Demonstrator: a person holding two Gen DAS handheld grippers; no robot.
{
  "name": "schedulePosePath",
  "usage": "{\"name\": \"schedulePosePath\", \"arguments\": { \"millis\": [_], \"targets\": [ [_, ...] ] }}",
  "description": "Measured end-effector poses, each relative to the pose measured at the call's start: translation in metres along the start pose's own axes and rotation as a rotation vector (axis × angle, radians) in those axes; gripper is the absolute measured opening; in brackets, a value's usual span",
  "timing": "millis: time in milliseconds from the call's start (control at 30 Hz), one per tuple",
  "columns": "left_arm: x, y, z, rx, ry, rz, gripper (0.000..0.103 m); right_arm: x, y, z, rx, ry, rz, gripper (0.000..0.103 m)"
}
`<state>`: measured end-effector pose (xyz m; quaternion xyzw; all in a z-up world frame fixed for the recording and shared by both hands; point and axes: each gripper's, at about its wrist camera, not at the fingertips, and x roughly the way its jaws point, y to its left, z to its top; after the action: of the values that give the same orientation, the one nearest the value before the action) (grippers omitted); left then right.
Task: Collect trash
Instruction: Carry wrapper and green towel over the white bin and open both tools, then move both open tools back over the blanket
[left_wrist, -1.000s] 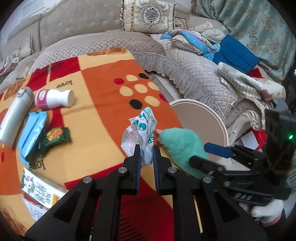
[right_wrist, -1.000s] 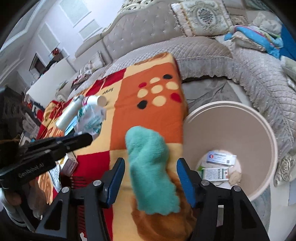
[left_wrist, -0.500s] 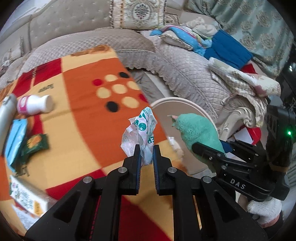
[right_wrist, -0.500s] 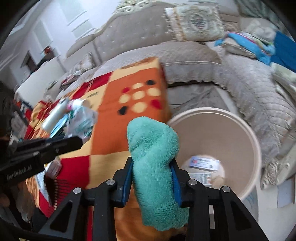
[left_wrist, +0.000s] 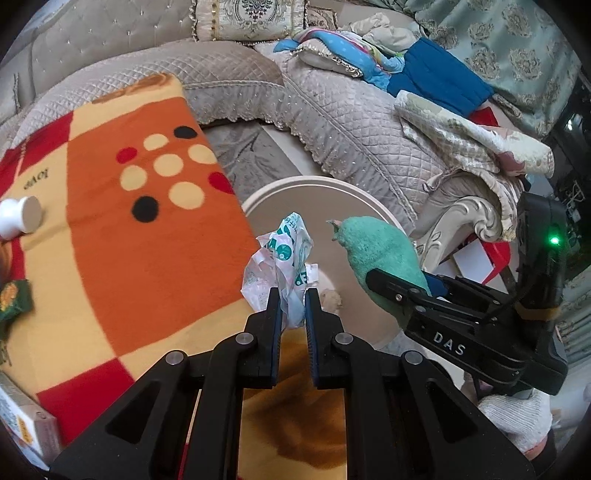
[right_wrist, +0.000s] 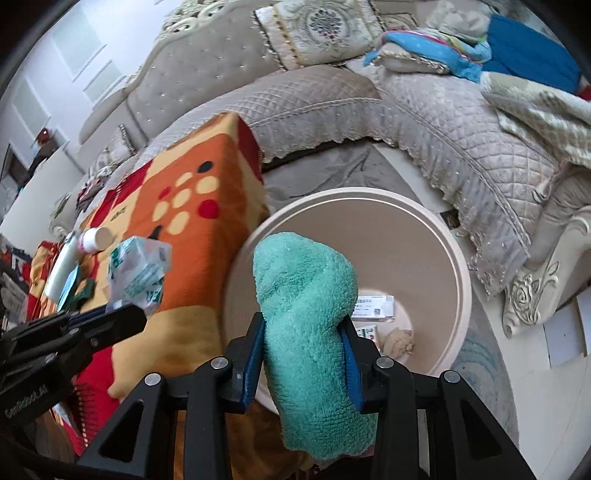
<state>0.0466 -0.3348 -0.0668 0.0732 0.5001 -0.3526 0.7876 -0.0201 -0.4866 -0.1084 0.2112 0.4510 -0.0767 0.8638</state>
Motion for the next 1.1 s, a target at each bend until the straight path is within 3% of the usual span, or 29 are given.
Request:
{"name": "schedulePosePath", "arguments": {
  "millis": [67,100,167,233,300,733,1100],
  "targets": [
    [0.005,0.000,0.000,-0.008,0.008,-0.020,0.011,0.003,-0.006,0.002,0.020,0.006,-0.008,0.042],
    [0.005,0.001,0.000,-0.010,0.010,-0.025,0.011,0.004,-0.008,0.002,0.030,0.003,-0.013,0.053],
    [0.008,0.002,0.000,-0.015,0.019,-0.035,0.015,0.002,-0.015,0.003,0.056,-0.017,-0.020,0.066],
    [0.009,0.005,0.000,-0.032,0.025,-0.050,0.039,0.000,-0.017,0.002,0.063,-0.023,-0.025,0.068],
    [0.008,0.009,-0.001,-0.059,0.026,-0.082,0.046,-0.001,-0.019,0.001,0.066,-0.021,-0.027,0.068],
    [-0.009,0.008,-0.013,-0.018,-0.020,0.022,0.046,-0.006,0.003,-0.012,-0.019,-0.023,-0.059,0.068],
    [-0.040,0.027,-0.025,-0.053,-0.088,0.103,0.046,-0.018,0.025,-0.017,-0.059,-0.038,-0.064,0.068]
  ]
}}
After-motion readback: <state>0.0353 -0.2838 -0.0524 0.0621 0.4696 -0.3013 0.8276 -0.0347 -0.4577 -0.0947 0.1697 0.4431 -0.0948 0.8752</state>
